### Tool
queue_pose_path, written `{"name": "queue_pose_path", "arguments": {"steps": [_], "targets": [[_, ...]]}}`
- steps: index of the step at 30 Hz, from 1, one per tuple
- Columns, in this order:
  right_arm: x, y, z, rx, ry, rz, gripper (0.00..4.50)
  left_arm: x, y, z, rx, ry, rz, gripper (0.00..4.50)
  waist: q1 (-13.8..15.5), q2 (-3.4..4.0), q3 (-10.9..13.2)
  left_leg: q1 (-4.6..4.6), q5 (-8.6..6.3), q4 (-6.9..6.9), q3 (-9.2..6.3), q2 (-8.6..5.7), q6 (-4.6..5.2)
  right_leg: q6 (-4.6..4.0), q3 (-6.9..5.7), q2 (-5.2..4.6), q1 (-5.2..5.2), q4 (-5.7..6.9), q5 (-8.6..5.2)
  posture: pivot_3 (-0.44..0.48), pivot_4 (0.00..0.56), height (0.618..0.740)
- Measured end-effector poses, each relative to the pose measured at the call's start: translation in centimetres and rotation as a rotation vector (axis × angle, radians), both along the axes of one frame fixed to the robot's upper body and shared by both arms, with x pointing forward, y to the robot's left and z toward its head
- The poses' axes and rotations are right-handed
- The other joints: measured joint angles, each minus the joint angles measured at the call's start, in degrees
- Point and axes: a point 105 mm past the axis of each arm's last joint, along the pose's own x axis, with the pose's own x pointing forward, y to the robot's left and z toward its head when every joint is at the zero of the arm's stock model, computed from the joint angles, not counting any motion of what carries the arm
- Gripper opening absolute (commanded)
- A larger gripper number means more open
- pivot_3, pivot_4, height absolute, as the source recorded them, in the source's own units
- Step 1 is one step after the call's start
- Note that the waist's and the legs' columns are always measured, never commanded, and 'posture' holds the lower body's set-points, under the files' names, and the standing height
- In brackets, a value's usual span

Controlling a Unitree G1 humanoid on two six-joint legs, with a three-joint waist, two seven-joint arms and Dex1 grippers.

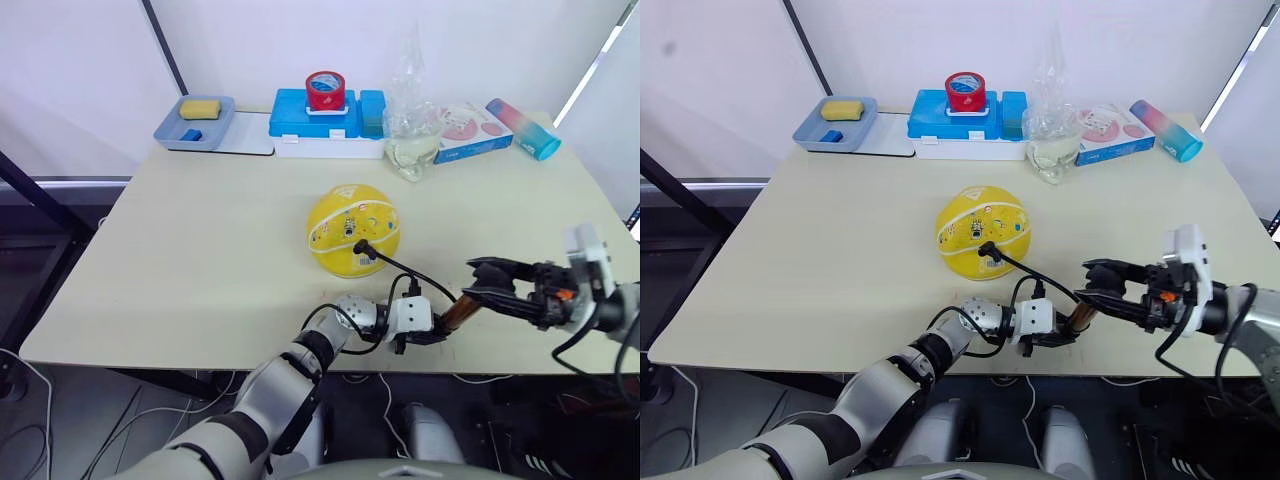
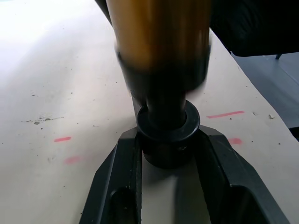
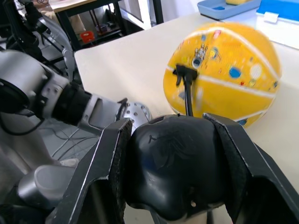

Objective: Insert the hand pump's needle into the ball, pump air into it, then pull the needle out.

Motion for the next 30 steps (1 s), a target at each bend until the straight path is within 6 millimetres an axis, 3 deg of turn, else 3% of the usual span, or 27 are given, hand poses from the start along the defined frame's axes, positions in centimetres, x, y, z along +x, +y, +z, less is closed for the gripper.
{"name": "queue_pose_path", "arguments": {"steps": [7, 14, 25, 28, 30], "targets": [[0.1, 0.2, -0.9, 0.083, -0.055, -0.022, 1.92, 0.0, 0.0, 0.0, 0.000, -0.001, 0.003, 1.14, 0.0, 0.05, 0.0, 0.00, 0.01, 0.01, 0.01, 0.00, 0.01, 0.00, 0.00, 0.00, -0.01, 0.02, 0.01, 0.000, 0.150, 0.739], [-0.1, -0.8, 1.0, 0.156, -0.086, -0.028, 1.92, 0.1, 0.0, 0.1, -0.003, -0.002, 0.004, 1.14, 0.0, 0.12, 0.1, -0.08, 0.01, 0.00, 0.02, -0.01, 0.01, -0.01, 0.01, -0.02, -0.07, 0.02, 0.00, 0.000, 0.150, 0.739], [-0.9, -2.5, 7.7, 0.204, -0.119, 0.008, 1.92, 0.1, 0.0, 0.1, -0.003, 0.002, 0.005, 1.14, 0.1, 0.17, 0.1, -0.14, 0.00, -0.03, 0.02, -0.01, 0.01, -0.01, 0.00, -0.04, -0.09, 0.00, 0.00, 0.000, 0.150, 0.739], [-1.0, -2.6, 10.3, 0.222, -0.137, 0.013, 1.92, 0.1, 0.0, 0.1, -0.003, 0.003, 0.006, 1.14, 0.1, 0.23, 0.2, -0.15, 0.01, -0.03, 0.04, -0.03, 0.01, -0.01, 0.00, -0.08, -0.09, -0.02, 0.00, 0.000, 0.150, 0.739], [-0.9, -2.4, 10.6, 0.197, -0.107, 0.011, 1.92, 0.1, -0.1, 0.2, -0.005, 0.002, 0.007, 1.14, 0.1, 0.13, 0.2, -0.23, 0.01, -0.04, 0.01, -0.01, 0.01, -0.02, -0.03, -0.06, -0.17, -0.02, 0.00, 0.000, 0.150, 0.739]]}}
